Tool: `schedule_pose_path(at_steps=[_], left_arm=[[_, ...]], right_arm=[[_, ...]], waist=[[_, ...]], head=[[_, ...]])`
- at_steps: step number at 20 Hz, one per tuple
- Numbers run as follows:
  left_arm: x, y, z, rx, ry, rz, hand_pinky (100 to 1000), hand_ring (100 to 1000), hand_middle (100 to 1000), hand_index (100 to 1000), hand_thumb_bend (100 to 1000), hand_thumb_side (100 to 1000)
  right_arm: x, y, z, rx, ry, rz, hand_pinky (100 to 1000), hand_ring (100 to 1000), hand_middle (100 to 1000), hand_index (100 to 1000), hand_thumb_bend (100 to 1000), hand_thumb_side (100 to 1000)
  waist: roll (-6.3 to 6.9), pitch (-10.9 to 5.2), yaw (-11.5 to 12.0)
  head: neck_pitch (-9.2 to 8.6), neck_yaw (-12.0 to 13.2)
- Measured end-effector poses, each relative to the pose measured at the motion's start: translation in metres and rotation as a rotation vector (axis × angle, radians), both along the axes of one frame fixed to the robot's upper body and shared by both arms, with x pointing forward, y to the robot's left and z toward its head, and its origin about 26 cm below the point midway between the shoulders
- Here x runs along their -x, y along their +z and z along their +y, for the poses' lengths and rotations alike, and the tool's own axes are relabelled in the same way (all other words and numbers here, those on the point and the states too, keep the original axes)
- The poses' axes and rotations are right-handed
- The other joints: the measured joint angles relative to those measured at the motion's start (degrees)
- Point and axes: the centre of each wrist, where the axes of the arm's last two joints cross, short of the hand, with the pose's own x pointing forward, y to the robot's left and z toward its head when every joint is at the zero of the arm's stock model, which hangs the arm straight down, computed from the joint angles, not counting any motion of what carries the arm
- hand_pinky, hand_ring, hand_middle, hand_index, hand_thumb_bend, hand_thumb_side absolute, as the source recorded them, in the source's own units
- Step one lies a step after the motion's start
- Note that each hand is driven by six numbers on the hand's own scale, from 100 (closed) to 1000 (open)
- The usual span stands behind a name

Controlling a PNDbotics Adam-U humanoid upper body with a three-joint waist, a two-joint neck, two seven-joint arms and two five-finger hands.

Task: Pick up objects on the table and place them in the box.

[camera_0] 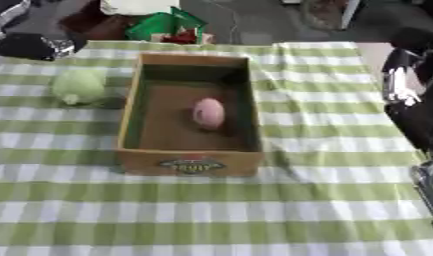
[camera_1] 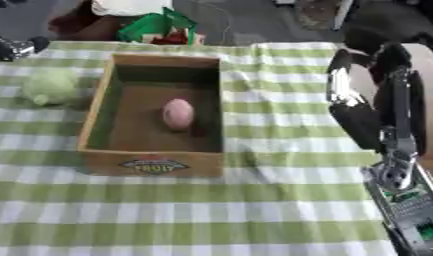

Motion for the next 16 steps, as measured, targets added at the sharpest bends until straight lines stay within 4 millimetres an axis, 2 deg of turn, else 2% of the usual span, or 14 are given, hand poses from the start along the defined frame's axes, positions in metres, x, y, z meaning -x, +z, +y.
schedule_pose_path(at_steps=[6,7,8,9,11,12,16], left_arm=[[-0.008,-0.019,0.019,0.019,0.080,0.070,692,850,842,949,527,808],[-0.009,-0.021,0.020,0.019,0.084,0.078,702,857,848,955,586,840],[-0.010,-0.023,0.021,0.021,0.088,0.085,702,857,848,955,586,840],[-0.010,-0.025,0.022,0.024,0.091,0.094,725,872,862,980,771,942],[-0.012,-0.030,0.025,0.034,0.091,0.124,726,872,861,981,787,954],[-0.013,-0.033,0.026,0.042,0.088,0.143,729,873,862,984,842,999],[-0.015,-0.038,0.028,0.068,0.076,0.185,731,879,872,990,840,984]], right_arm=[[0.000,0.000,0.000,0.000,0.000,-0.002,757,788,730,797,100,483],[0.000,0.000,0.000,0.000,0.000,-0.003,757,788,730,797,100,482],[0.000,0.000,0.000,0.000,0.000,-0.003,757,788,730,797,100,482],[0.000,0.001,0.000,0.000,0.000,-0.003,757,788,730,797,100,481],[-0.001,0.002,0.001,0.000,0.002,-0.007,757,787,730,797,100,481],[-0.001,0.002,0.001,0.000,0.002,-0.008,758,787,729,797,100,480],[-0.001,0.003,0.001,0.001,0.003,-0.010,758,787,729,797,100,480]], waist=[[-0.29,0.63,-0.08],[-0.30,0.63,-0.08],[-0.32,0.65,-0.10],[-0.36,0.73,-0.21],[-0.54,1.33,-0.69],[-0.58,1.60,-0.79],[-0.57,2.18,-1.05]], head=[[-0.13,0.31],[-0.16,0.33],[-0.29,0.37],[-0.38,0.45],[-0.81,0.65],[-1.03,0.72],[-1.66,0.78]])
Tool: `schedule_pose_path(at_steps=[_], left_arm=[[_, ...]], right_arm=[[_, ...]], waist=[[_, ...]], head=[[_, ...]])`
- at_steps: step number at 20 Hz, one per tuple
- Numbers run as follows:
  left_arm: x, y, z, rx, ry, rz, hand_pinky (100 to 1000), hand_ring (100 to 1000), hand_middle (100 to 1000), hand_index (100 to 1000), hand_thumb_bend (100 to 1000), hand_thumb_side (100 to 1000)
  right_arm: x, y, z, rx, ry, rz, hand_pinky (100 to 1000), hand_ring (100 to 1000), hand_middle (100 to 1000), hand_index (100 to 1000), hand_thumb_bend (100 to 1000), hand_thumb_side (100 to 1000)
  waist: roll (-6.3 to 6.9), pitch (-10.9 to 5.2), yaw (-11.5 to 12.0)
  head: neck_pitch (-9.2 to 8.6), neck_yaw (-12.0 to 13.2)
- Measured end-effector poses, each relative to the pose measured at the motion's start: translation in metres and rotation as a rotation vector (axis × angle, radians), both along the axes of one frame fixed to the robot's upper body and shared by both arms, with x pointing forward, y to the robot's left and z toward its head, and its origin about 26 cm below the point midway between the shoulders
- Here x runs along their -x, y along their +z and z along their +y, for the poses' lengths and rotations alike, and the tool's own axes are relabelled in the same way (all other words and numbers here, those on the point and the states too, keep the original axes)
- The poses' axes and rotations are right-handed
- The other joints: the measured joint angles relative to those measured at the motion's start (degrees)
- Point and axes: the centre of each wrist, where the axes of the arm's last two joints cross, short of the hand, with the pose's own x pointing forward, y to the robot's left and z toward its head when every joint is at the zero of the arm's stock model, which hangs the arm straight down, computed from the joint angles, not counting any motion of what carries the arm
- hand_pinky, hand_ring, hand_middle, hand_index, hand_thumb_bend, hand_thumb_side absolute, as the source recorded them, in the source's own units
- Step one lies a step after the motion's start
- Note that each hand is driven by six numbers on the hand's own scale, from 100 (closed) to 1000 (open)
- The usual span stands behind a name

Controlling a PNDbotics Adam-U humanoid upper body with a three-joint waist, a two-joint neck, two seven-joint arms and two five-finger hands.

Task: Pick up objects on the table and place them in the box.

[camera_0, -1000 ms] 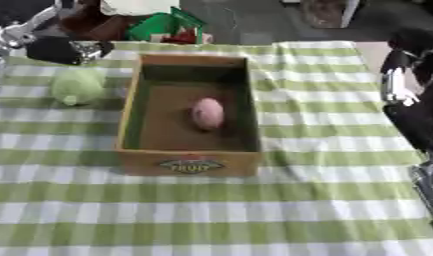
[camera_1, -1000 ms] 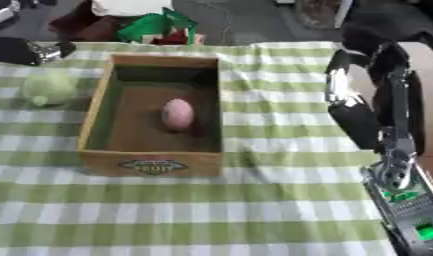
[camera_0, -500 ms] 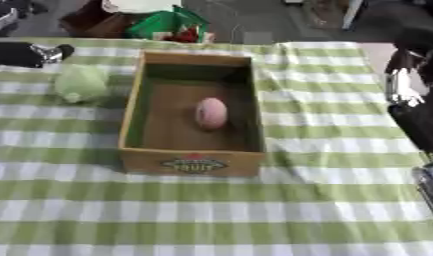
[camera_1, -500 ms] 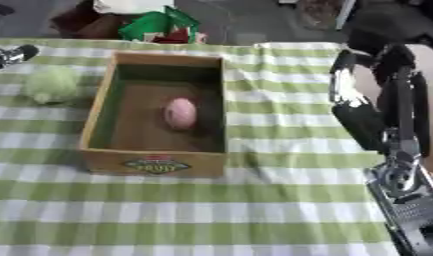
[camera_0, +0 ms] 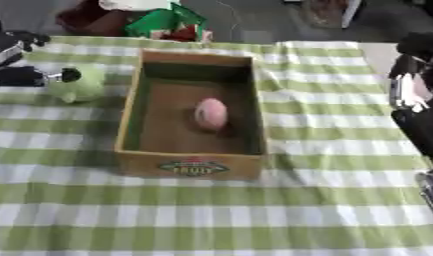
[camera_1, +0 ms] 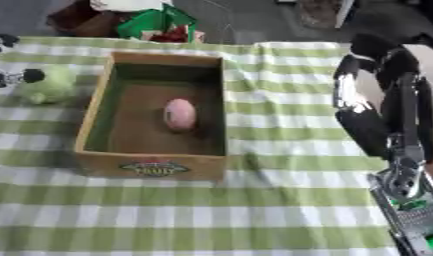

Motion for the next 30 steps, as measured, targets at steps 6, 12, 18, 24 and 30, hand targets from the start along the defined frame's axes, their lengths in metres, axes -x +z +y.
schedule_pose_path(at_steps=[6,12,18,24,30], left_arm=[[-0.002,-0.005,-0.001,0.009,0.002,0.023,731,881,875,995,837,952],[-0.004,-0.012,-0.003,-0.009,0.013,0.054,719,874,856,982,755,866],[-0.006,-0.018,-0.008,-0.056,0.039,0.058,610,785,732,875,552,701],[-0.006,-0.020,-0.011,-0.080,0.051,0.037,610,785,732,875,552,701],[-0.007,-0.021,-0.012,-0.083,0.050,0.036,206,416,350,471,100,254]], right_arm=[[-0.001,0.002,0.001,0.001,0.002,-0.003,758,787,729,796,100,479],[-0.001,0.002,0.001,0.001,0.003,-0.005,758,787,729,796,100,478],[-0.001,0.003,0.001,0.002,0.003,-0.004,759,787,729,795,100,476],[-0.001,0.003,0.001,0.002,0.003,-0.004,759,787,729,795,100,476],[-0.001,0.003,0.001,0.002,0.003,-0.004,760,787,729,795,100,471]], waist=[[-0.24,0.75,-0.56],[-0.54,1.27,-0.72],[-0.70,1.40,-0.89],[-0.70,1.40,-0.91],[-0.70,1.40,-0.91]], head=[[-0.95,0.22],[-1.36,0.43],[-1.41,0.48],[-1.41,0.48],[-1.40,0.48]])
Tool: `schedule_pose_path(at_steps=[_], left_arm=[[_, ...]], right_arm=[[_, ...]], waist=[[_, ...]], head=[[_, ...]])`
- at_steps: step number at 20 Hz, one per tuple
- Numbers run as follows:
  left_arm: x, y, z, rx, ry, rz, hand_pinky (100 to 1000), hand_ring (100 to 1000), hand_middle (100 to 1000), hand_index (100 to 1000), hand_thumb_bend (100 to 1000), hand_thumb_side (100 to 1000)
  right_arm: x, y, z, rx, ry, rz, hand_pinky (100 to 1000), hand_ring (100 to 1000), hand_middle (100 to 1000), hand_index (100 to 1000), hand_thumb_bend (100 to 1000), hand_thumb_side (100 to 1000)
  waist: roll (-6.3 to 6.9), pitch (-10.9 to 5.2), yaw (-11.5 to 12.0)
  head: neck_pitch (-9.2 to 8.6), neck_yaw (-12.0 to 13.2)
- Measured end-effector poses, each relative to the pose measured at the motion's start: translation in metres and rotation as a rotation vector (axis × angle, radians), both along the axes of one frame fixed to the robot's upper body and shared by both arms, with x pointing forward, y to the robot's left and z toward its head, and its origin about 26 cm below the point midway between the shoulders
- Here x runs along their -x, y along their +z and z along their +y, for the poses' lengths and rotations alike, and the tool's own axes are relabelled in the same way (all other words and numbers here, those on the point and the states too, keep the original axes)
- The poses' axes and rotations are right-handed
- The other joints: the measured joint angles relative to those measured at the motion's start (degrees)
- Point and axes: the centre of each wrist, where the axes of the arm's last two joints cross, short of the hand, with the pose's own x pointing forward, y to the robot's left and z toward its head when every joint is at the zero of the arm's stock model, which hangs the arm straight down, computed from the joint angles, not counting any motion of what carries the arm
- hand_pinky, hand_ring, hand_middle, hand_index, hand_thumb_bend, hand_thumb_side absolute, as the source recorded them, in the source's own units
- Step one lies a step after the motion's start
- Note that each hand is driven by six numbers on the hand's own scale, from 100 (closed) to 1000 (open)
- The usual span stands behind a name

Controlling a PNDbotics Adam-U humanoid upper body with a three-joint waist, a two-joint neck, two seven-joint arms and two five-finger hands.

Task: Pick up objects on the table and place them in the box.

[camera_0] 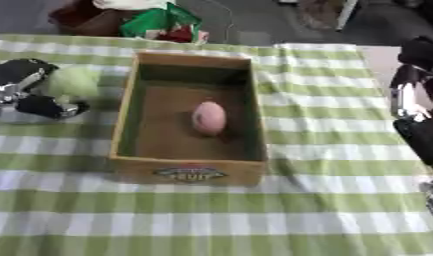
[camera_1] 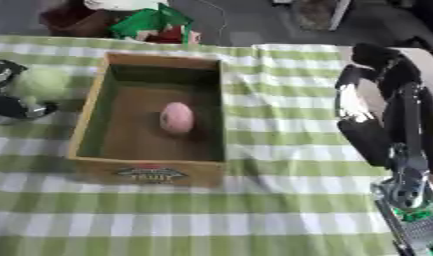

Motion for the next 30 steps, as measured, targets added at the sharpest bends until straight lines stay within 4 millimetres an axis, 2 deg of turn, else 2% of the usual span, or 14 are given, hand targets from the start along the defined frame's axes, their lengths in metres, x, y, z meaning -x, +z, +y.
schedule_pose_path(at_steps=[3,4,8,13,21,30], left_arm=[[0.000,0.013,-0.003,0.033,0.001,-0.050,186,400,325,443,100,279],[0.002,0.021,-0.005,0.052,0.001,-0.084,159,371,285,404,100,303],[0.008,0.038,-0.012,0.112,-0.001,-0.199,140,354,263,378,100,306],[0.010,0.038,-0.018,0.134,0.000,-0.281,133,348,252,367,100,309],[0.005,0.025,-0.018,0.138,-0.009,-0.353,128,342,246,361,100,324],[0.008,0.031,-0.033,0.161,-0.086,-0.411,119,336,240,354,100,330]], right_arm=[[0.000,-0.001,0.000,0.001,-0.002,0.007,760,786,729,795,100,471],[0.001,-0.002,-0.001,0.001,-0.003,0.011,760,786,729,795,100,473],[0.001,-0.003,-0.001,0.001,-0.004,0.016,760,786,729,795,100,471],[0.001,-0.003,-0.001,0.001,-0.004,0.018,760,786,729,795,100,472],[0.001,-0.003,-0.001,0.001,-0.004,0.018,760,786,728,795,100,471],[0.001,-0.003,-0.001,0.001,-0.003,0.018,760,787,729,795,100,473]], waist=[[0.06,-0.49,0.23],[0.11,-0.80,0.33],[0.47,-1.25,0.50],[0.70,-1.89,0.53],[0.86,-1.96,0.50],[0.73,-2.48,0.57]], head=[[0.41,-0.14],[0.54,-0.26],[0.70,-0.57],[0.98,-0.61],[0.98,-0.82],[0.99,-1.49]])
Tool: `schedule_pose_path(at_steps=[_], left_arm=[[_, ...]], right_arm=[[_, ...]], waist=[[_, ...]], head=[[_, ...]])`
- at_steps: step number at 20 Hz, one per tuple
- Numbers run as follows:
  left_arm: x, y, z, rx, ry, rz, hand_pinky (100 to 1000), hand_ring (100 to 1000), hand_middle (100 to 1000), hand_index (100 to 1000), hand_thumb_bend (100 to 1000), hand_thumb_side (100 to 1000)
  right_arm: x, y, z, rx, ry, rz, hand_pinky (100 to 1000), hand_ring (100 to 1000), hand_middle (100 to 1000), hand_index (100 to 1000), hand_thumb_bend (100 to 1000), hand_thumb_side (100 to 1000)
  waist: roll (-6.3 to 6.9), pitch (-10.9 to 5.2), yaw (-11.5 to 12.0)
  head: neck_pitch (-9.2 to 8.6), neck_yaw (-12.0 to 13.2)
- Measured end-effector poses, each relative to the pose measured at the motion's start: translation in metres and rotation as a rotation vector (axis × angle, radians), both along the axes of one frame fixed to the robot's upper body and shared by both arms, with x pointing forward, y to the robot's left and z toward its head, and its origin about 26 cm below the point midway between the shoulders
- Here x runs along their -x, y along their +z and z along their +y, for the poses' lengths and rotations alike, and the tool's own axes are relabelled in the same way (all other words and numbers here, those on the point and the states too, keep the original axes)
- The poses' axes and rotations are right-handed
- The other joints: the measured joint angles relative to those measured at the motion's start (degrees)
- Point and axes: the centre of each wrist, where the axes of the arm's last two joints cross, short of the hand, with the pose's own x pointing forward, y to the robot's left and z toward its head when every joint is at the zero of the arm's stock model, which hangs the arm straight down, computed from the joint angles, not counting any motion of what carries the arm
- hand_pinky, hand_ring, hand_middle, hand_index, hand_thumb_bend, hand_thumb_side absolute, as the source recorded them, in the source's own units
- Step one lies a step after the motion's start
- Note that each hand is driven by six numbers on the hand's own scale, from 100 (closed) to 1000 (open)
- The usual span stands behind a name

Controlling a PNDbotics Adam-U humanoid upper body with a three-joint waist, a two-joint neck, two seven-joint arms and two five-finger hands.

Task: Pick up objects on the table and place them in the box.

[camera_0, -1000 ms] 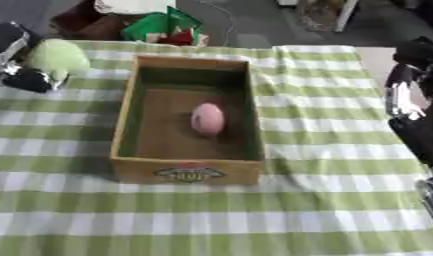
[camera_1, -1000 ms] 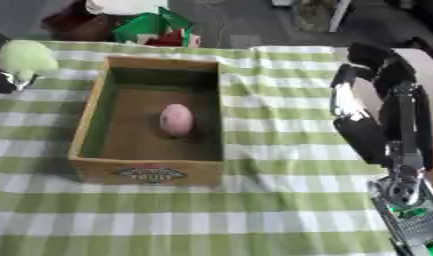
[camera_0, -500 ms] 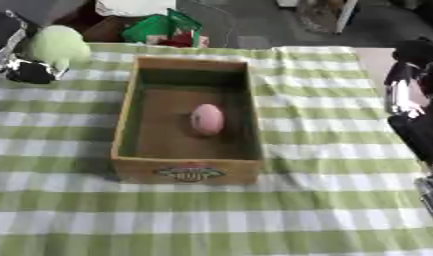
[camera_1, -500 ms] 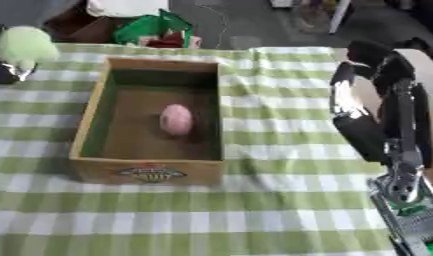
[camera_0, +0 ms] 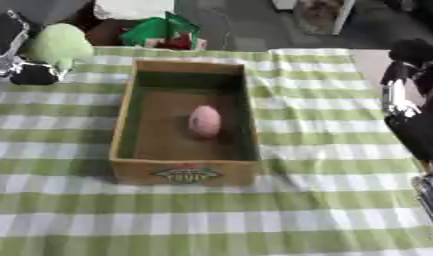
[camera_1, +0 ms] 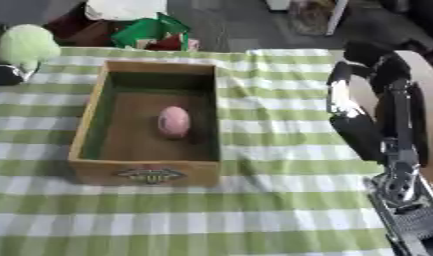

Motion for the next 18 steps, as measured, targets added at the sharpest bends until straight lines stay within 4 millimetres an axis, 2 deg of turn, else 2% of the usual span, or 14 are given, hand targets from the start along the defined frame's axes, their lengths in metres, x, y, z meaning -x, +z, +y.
schedule_pose_path(at_steps=[9,11,13,14,16,18], left_arm=[[0.001,0.002,-0.002,0.006,-0.008,-0.003,132,348,258,366,100,343],[0.002,0.008,-0.009,-0.001,-0.036,-0.018,133,349,259,367,100,341],[0.006,0.018,-0.038,-0.018,-0.126,-0.041,134,350,260,368,100,337],[0.008,0.018,-0.055,-0.029,-0.180,-0.041,134,350,260,368,100,336],[0.015,0.009,-0.084,-0.065,-0.278,-0.025,136,352,261,369,100,331],[0.021,-0.009,-0.107,-0.112,-0.357,0.015,141,356,265,372,100,329]], right_arm=[[0.000,0.000,0.000,0.000,0.001,-0.001,759,786,730,795,100,475],[-0.002,0.005,0.004,0.004,0.022,-0.017,759,786,730,795,100,474],[-0.004,0.009,0.008,0.006,0.043,-0.025,759,786,730,795,100,474],[-0.004,0.008,0.008,0.006,0.049,-0.023,759,786,730,795,100,475],[-0.004,0.008,0.008,0.005,0.053,-0.019,759,786,730,795,100,475],[-0.003,0.007,0.008,0.005,0.051,-0.015,759,785,730,795,100,474]], waist=[[0.00,-0.03,-0.06],[0.23,-0.43,-1.53],[1.07,-0.88,-3.37],[1.50,-1.01,-3.30],[1.44,-1.11,-2.36],[1.00,-1.42,-1.59]], head=[[0.06,-0.07],[0.71,0.33],[1.10,0.97],[1.22,1.01],[1.58,0.87],[1.94,0.56]])
